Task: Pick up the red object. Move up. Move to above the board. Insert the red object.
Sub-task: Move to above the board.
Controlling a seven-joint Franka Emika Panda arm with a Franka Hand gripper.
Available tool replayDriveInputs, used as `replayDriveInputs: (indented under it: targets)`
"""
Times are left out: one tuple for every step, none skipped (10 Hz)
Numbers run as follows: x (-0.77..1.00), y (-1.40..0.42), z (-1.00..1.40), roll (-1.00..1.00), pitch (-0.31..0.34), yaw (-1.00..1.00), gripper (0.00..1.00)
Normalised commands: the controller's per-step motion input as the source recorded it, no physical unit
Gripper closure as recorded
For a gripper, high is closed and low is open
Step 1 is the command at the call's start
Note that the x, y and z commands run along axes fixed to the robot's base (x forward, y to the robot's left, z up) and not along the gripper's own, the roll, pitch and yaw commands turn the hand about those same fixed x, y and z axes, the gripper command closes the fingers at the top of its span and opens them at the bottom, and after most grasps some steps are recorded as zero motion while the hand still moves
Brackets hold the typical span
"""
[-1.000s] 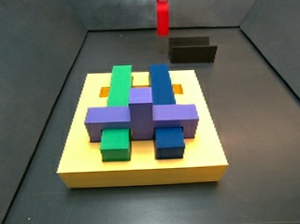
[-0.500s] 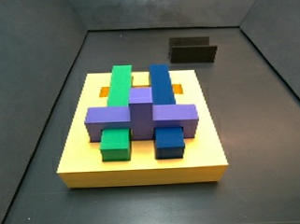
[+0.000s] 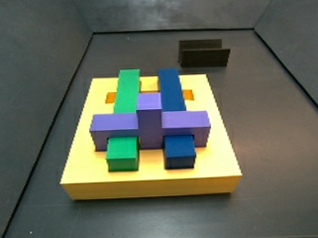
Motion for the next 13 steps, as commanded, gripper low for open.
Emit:
replayDriveInputs:
  targets:
    - [-0.25,-1.4,0.16,0.01,0.018,1.0,1.0]
    - [-0.27,-1.4,0.16,0.01,0.017,1.0,1.0]
    - [-0.27,-1.4,0.17,0.02,0.018,1.0,1.0]
    - [-0.27,-1.4,0.17,0.02,0.018,1.0,1.0]
    - [-0.26,-1.4,0.18,0.02,0.02,1.0,1.0]
    - [-0.16,-0.96,0.15,0.02,0.024,1.0,1.0]
    - [-0.11,-0.68,0.12,0.02,0.03,1.0,1.0]
    - [-0.03,-0.33,0.07,0.02,0.043,1.0,1.0]
    - [0.0,-0.2,0.05,0.03,0.051,1.0,1.0]
    - [0.01,-0.12,0.04,0.04,0.059,1.0,1.0]
    - [0.02,-0.09,0.04,0.04,0.065,1.0,1.0]
    - [0.03,-0.05,0.03,0.05,0.084,1.0,1.0]
    - [0.03,-0.03,0.03,0.06,0.1,1.0,1.0]
